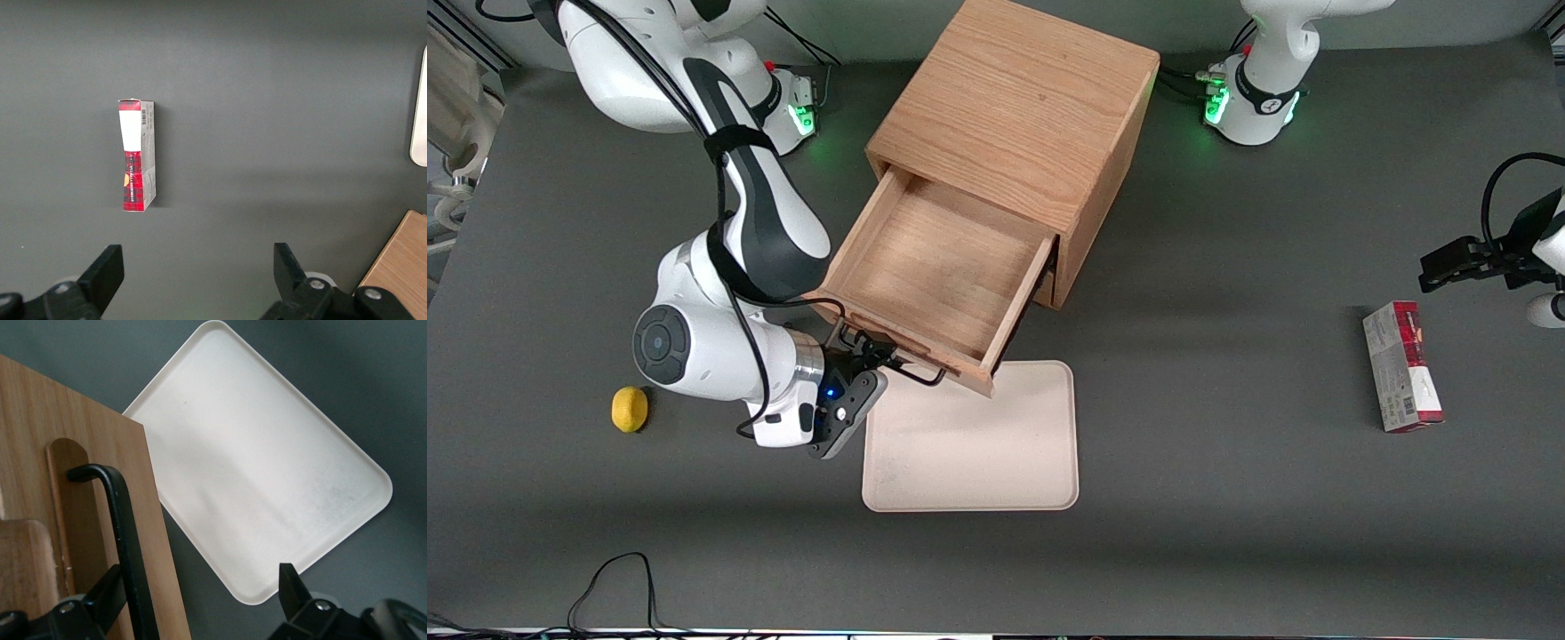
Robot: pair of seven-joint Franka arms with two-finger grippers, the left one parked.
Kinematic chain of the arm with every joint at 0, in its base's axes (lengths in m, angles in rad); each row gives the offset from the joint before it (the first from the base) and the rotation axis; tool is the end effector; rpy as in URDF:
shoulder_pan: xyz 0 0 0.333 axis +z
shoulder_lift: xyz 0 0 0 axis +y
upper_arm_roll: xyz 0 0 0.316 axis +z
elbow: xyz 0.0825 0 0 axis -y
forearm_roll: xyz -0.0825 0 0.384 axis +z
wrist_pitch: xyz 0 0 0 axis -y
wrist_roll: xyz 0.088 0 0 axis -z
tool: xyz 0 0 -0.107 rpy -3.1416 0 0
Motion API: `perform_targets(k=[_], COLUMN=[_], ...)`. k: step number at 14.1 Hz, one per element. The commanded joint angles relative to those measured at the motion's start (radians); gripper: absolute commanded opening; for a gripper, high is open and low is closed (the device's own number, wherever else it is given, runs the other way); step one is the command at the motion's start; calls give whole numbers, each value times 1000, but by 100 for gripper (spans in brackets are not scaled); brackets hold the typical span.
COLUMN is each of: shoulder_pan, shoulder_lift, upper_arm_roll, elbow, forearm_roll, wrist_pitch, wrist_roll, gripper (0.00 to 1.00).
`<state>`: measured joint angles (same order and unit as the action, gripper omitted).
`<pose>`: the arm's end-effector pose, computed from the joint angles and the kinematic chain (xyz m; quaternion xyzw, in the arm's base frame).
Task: Open upper drawer
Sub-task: 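Release the drawer handle and lift the right gripper away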
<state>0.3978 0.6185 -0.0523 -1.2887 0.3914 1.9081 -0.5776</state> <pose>0.6743 0.2812 0.3916 -0.9074 -0.3849 -0.0204 0.1674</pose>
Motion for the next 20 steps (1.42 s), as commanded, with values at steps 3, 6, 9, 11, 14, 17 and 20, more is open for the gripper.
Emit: perform_targets(k=[3,6,9,11,14,17,20], shoulder_pan=[-27,-37,-40,-40,-40,-40,-40], shoulder_lift=[43,47,49,53,53,50,38], upper_arm_roll=[3,3,3,3,3,5,6], elbow=[60,60,60,62,63,80,85], forearm_roll=[32,32,32,32,32,32,32], wrist_pitch=[15,20,38,39,39,34,20], wrist_roll=[-27,-28,-27,-28,-25,-19,-13], gripper=[100,100,100,100,100,100,100])
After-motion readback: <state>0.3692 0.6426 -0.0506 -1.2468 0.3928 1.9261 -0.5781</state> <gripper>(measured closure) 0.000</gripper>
